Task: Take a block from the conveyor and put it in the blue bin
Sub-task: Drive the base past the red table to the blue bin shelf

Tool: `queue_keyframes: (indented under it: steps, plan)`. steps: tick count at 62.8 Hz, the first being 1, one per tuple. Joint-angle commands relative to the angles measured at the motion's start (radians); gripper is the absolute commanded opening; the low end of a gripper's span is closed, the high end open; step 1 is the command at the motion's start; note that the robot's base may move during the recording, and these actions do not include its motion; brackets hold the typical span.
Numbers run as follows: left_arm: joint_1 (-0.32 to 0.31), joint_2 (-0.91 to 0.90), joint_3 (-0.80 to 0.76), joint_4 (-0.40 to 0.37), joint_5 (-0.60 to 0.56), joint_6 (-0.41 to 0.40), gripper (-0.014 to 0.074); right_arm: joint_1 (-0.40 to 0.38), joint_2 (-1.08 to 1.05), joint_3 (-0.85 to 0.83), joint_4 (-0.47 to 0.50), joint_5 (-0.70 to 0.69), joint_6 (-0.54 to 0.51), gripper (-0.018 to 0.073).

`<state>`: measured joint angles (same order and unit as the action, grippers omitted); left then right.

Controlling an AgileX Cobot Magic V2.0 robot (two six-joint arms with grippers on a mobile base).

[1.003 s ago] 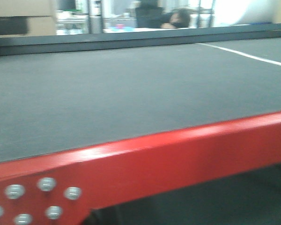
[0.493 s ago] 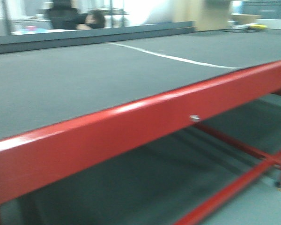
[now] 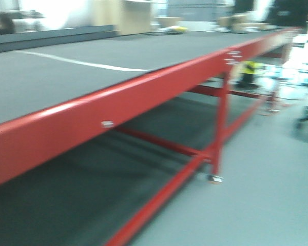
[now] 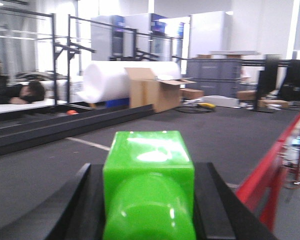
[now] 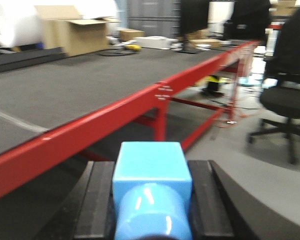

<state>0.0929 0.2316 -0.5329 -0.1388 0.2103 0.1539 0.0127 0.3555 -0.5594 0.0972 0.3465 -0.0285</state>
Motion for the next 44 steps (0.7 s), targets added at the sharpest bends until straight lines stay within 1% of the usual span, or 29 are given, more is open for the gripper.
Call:
queue_keyframes:
  steps: [1, 44]
  plan:
    - [-0.003, -0.002, 0.000, -0.009, -0.017, 0.002, -0.0111, -0.001, -0.005, -0.008, -0.004, -0.025, -0.004, -0.0162]
    - [-0.003, -0.002, 0.000, -0.009, -0.017, 0.002, -0.0111, -0.001, -0.005, -0.008, -0.004, -0.025, -0.004, -0.0162]
